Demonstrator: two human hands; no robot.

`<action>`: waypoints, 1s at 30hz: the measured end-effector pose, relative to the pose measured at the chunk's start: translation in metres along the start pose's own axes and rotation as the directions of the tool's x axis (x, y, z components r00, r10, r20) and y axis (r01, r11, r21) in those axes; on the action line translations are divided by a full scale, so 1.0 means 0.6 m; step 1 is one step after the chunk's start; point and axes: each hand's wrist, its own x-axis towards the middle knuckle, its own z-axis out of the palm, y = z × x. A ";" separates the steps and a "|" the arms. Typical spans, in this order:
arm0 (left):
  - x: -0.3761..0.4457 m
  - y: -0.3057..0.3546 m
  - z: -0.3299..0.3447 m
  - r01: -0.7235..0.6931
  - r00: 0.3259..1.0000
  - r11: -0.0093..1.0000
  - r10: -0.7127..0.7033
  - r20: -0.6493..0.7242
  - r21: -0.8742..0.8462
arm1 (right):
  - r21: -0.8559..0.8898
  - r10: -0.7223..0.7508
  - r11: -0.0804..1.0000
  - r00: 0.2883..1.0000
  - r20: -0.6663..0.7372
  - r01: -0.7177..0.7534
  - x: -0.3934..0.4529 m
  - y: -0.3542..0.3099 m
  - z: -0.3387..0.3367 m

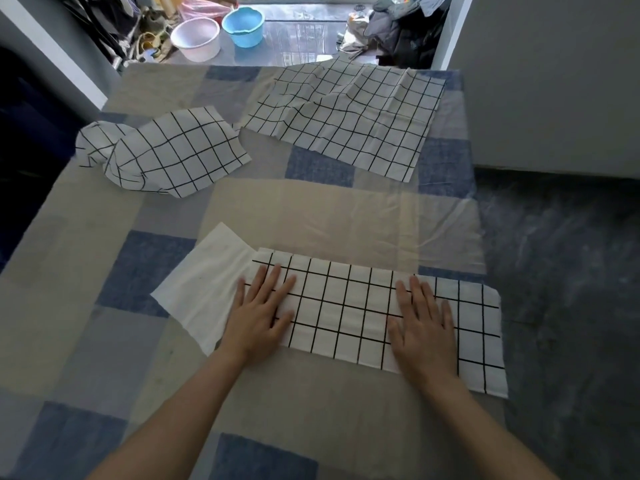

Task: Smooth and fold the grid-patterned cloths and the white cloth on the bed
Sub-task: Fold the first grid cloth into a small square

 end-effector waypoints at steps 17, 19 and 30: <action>0.016 0.028 -0.030 0.082 0.985 0.996 -0.084 0.151 0.020 | 0.185 0.484 0.854 0.873 0.058 -0.486 -0.056 0.132 -0.061; 0.021 0.060 -0.039 0.106 0.986 0.992 -0.113 0.120 0.061 | 0.196 0.521 0.828 0.850 0.080 -0.526 -0.064 0.136 -0.065; -0.039 0.262 -0.005 -0.274 0.962 0.962 0.274 -0.020 0.001 | 0.593 0.634 0.546 0.755 0.168 -0.592 -0.058 0.150 -0.122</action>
